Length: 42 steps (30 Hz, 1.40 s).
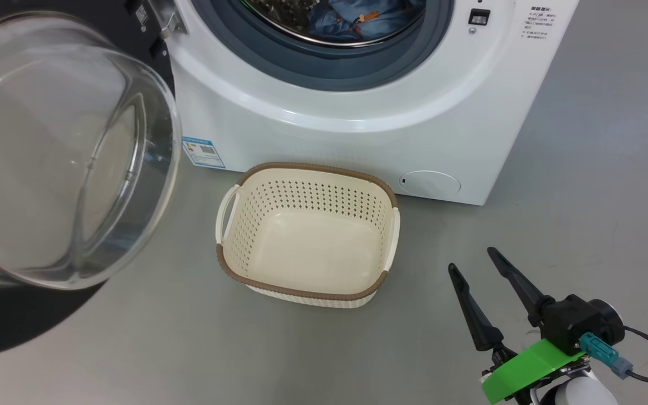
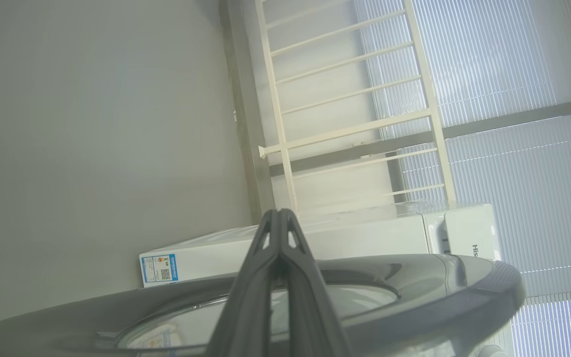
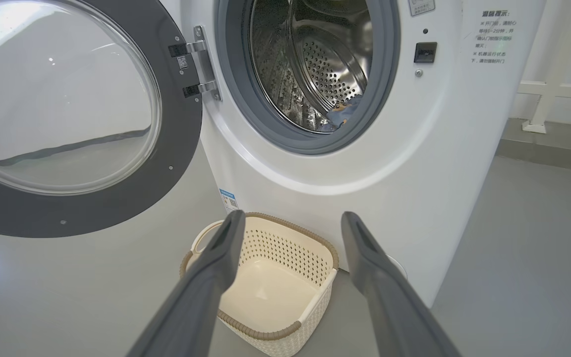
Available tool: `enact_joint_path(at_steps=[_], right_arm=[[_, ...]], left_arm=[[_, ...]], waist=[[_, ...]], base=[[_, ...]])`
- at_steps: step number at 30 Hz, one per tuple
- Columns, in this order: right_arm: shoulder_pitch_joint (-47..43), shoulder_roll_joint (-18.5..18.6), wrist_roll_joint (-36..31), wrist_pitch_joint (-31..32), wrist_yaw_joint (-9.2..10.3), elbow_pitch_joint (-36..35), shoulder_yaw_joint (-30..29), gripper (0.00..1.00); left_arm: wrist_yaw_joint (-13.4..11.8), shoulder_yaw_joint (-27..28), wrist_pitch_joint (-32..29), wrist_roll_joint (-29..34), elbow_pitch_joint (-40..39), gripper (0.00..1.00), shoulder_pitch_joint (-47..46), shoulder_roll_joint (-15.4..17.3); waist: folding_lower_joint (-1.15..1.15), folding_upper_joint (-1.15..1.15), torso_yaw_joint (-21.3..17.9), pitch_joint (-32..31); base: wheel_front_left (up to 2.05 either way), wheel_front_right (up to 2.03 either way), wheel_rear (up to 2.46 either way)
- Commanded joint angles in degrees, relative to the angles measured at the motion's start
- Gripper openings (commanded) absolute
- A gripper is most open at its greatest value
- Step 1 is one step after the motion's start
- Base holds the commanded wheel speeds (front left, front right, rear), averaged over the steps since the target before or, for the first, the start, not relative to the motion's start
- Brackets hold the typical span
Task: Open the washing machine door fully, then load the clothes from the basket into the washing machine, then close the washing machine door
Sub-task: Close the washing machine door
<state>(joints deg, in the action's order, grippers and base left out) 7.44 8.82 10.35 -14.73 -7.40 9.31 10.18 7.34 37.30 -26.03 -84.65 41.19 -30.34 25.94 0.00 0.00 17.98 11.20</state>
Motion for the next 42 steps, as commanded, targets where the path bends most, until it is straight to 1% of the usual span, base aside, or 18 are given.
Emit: enact_joint_path(at_steps=[1,10,14,17,18,23,28,30,35,42], right_arm=[[1.65,-0.24,0.54,-0.27,-0.09,-1.13,1.61,1.0],[1.41,-0.17,1.12,-0.27,-0.09,-0.55,1.7,1.0],[1.02,-0.34,1.36,-0.27,-0.09,-0.25,1.58,1.0],[0.82,-0.5,1.59,-0.27,-0.09,0.0,1.71,1.0],[0.71,-0.61,1.71,-0.27,-0.09,0.13,1.82,1.0],[0.36,-0.84,1.89,-0.27,-0.09,0.34,1.87,1.0],[0.03,-1.12,1.98,-0.27,-0.09,0.56,1.96,1.0],[-0.14,-1.29,1.97,-0.27,-0.09,0.61,2.08,1.0],[-0.31,-1.54,2.1,-0.27,-0.09,0.66,2.1,1.0],[-0.45,-2.02,2.24,-0.27,-0.09,0.47,1.74,1.0]], left_arm=[[0.14,-1.01,-2.23,-0.58,-1.28,0.0,0.91,0.33],[0.06,-1.39,-10.52,-4.38,-4.38,0.0,3.53,-1.09],[-0.79,-1.39,-14.27,-6.35,-6.3,0.0,4.78,-1.91],[-2.11,-1.52,-17.52,-7.97,-8.19,0.0,5.98,-2.6],[-3.2,-1.57,-19.28,-8.82,-9.63,0.0,6.76,-2.92],[-5.95,-2.54,-23.77,-10.42,-13.87,0.0,9.08,-4.15],[-10.13,-3.54,-28.18,-12.46,-18.75,0.0,11.52,-5.87],[-11.23,-3.79,-29.48,-13.01,-20.93,0.0,12.63,-6.4],[-12.69,-4.85,-32.17,-13.88,-25.27,0.0,14.84,-7.77],[-13.68,-6.76,-35.83,-16.04,-31.82,0.0,17.46,-11.43]], waist=[[0.0,0.0,0.07,-0.01],[0.0,0.0,1.09,-0.17],[0.0,0.0,1.41,-0.6],[0.0,0.0,1.61,-1.11],[0.0,0.0,1.71,-1.44],[0.0,0.0,1.95,-2.22],[0.0,0.0,1.91,-2.99],[0.0,0.0,1.77,-3.18],[0.0,0.0,1.39,-3.39],[0.0,0.0,0.34,-3.43]], base=[[0.0,0.0,0.0],[0.0,0.0,0.0],[0.0,0.0,0.0],[0.0,0.0,0.0],[0.0,0.0,0.0],[0.0,0.0,0.0],[0.0,0.0,0.0],[0.0,0.0,0.0],[0.0,0.0,0.0],[0.0,0.0,0.0]])
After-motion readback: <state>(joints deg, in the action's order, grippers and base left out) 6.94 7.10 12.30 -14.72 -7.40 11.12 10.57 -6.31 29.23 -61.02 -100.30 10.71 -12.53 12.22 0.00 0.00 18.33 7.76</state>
